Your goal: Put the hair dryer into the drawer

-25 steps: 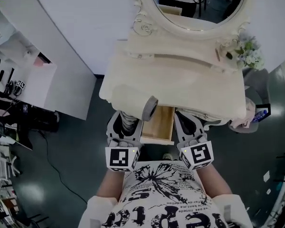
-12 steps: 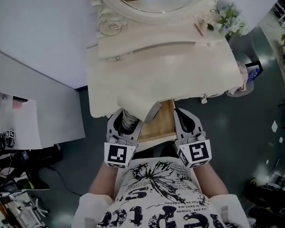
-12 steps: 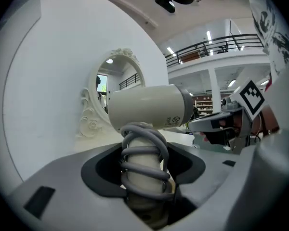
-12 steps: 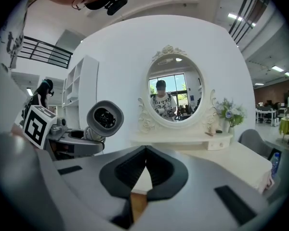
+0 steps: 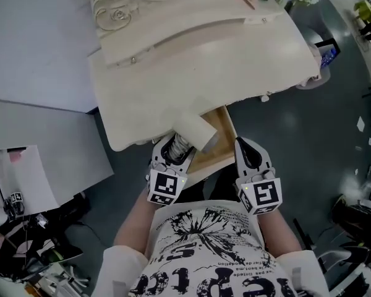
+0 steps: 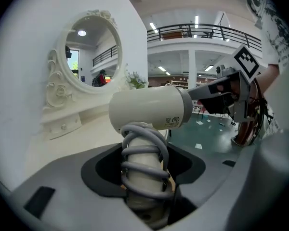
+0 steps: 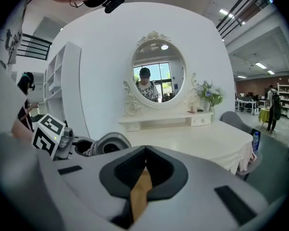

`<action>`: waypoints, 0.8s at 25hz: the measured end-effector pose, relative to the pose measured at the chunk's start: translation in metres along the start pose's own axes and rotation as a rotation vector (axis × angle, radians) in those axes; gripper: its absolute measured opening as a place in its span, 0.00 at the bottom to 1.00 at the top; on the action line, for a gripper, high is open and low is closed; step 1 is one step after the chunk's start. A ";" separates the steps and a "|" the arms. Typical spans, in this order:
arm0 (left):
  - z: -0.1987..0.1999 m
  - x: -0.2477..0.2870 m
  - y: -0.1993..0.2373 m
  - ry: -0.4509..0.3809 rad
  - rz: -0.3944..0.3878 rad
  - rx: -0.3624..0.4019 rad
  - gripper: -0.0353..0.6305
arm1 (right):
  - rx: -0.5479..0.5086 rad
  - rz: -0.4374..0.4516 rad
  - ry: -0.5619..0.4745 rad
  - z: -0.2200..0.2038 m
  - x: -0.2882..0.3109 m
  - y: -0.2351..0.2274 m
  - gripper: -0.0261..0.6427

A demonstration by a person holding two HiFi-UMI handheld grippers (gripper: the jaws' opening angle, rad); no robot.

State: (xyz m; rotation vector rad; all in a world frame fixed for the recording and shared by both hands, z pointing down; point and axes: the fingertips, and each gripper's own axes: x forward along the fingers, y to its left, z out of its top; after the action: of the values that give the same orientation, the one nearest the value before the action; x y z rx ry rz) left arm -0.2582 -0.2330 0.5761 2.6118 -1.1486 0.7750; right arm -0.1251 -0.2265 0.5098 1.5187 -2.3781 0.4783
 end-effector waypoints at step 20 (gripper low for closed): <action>-0.134 0.109 -0.066 0.365 -0.300 0.191 0.45 | 0.107 -0.092 0.085 -0.073 -0.001 -0.023 0.06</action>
State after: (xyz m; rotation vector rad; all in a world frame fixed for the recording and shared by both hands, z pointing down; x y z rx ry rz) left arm -0.2004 -0.2078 0.7496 2.5503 -0.5937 1.2728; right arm -0.1000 -0.2040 0.5780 1.6114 -2.2400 0.6453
